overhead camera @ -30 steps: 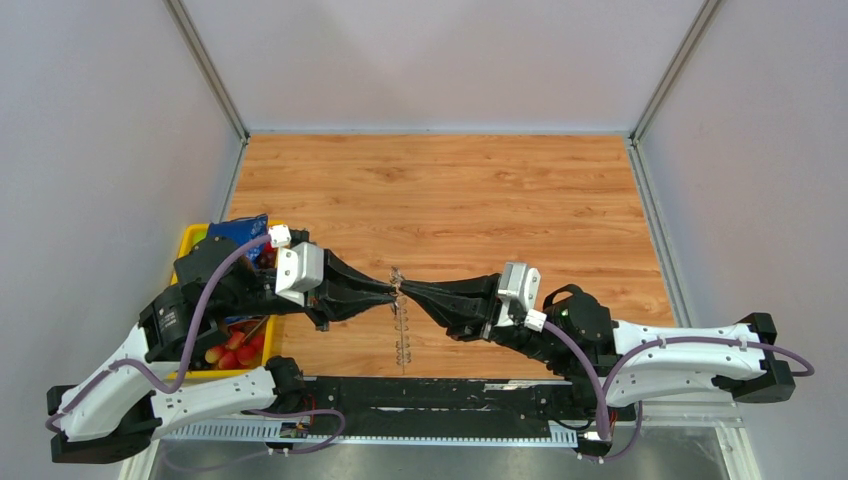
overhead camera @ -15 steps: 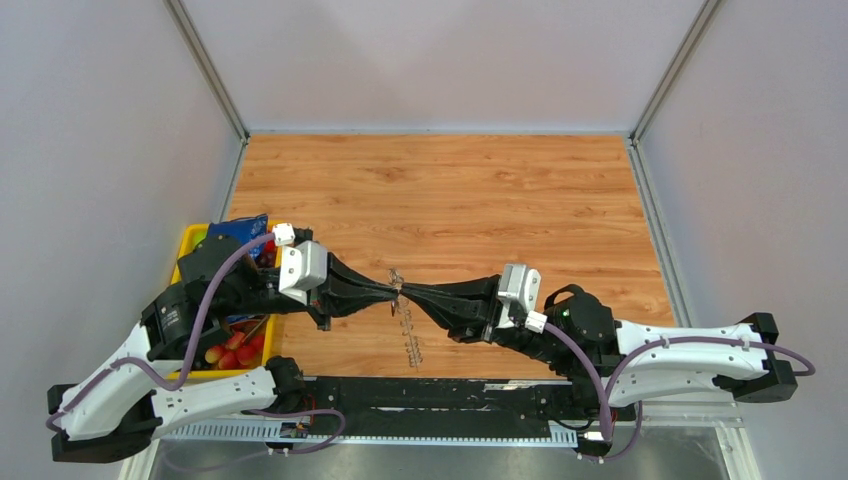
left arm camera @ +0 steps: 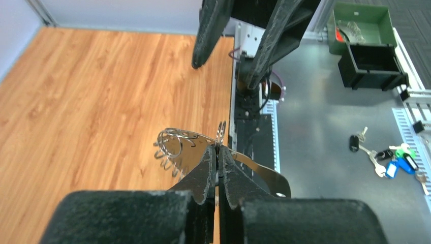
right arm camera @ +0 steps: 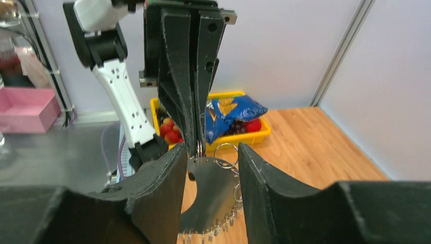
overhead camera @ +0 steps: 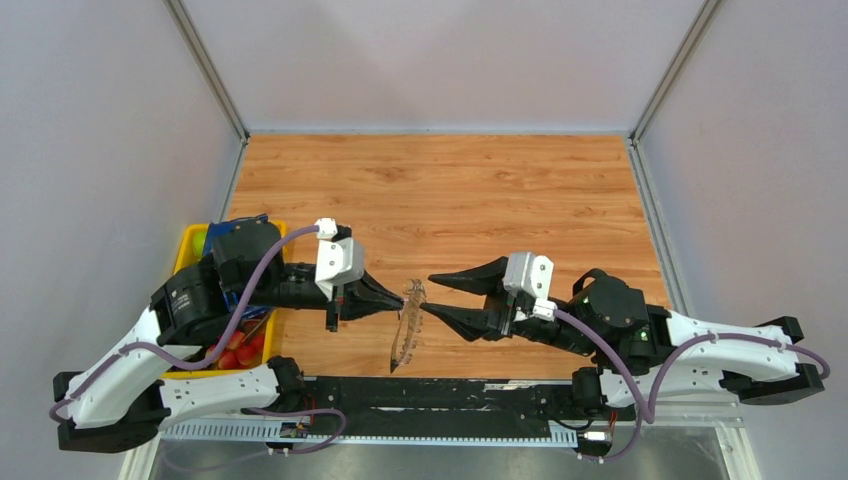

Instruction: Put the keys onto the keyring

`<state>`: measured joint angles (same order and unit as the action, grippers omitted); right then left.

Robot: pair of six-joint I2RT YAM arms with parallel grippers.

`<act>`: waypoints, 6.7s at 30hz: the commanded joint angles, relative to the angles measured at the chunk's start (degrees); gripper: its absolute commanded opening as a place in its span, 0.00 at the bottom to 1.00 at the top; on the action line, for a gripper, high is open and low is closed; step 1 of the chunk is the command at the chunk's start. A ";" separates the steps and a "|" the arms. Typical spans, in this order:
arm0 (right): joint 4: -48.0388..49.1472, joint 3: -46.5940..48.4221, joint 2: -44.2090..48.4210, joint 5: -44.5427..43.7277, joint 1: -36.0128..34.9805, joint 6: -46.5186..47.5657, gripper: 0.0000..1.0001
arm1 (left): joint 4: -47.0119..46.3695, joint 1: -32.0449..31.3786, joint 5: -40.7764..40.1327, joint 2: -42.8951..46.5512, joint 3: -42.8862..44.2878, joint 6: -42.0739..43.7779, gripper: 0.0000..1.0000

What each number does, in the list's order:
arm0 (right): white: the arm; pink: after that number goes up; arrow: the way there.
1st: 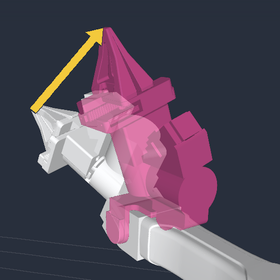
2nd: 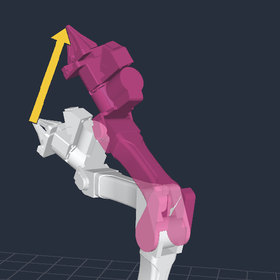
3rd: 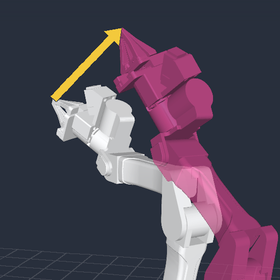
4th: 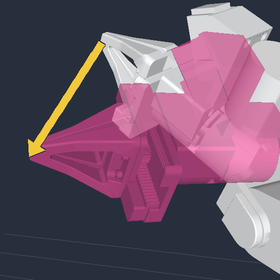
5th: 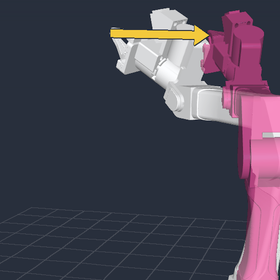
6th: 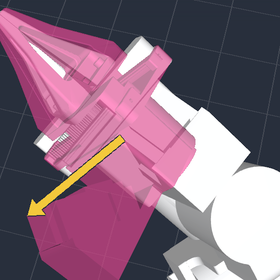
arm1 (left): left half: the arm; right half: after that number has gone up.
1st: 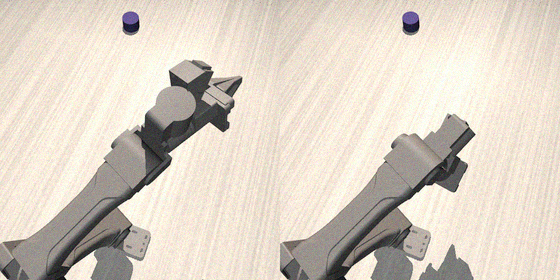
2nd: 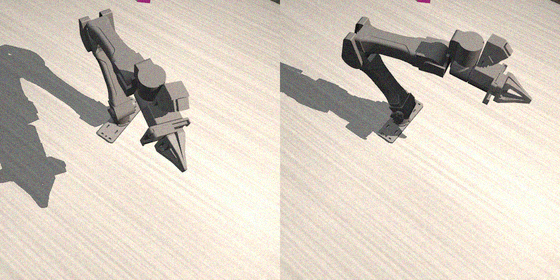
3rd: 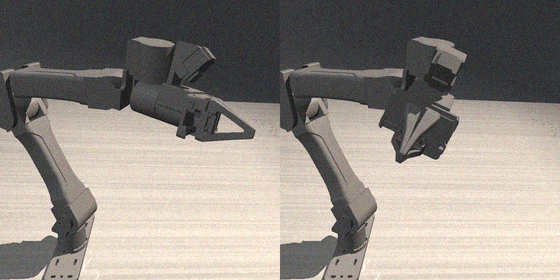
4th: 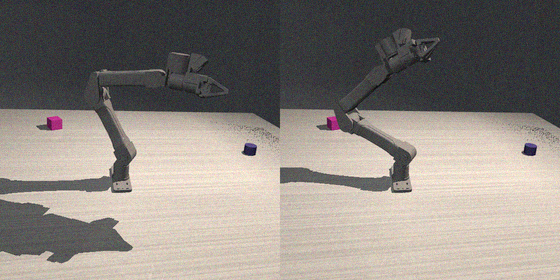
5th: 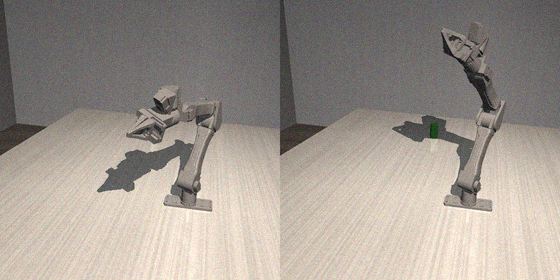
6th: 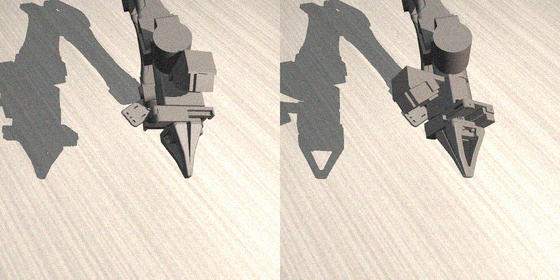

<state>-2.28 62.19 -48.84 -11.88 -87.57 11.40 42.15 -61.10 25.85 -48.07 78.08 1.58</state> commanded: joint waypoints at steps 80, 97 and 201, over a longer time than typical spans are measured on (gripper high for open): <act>-17.04 9.90 -6.89 1.93 0.94 -3.95 0.00 | -3.97 -0.16 2.79 3.75 -4.24 4.70 0.43; -14.68 9.88 -5.74 1.99 0.91 -4.28 0.00 | -4.77 -0.20 2.79 2.84 -5.01 4.46 0.35; 21.97 0.65 -16.49 -30.22 0.87 -5.07 0.00 | -8.14 -0.22 -20.66 6.30 -10.93 -10.41 0.62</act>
<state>16.53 59.00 -64.99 -40.12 -86.80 6.07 33.61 -61.10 8.12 -41.76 67.22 -8.32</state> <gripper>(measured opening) 0.006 0.622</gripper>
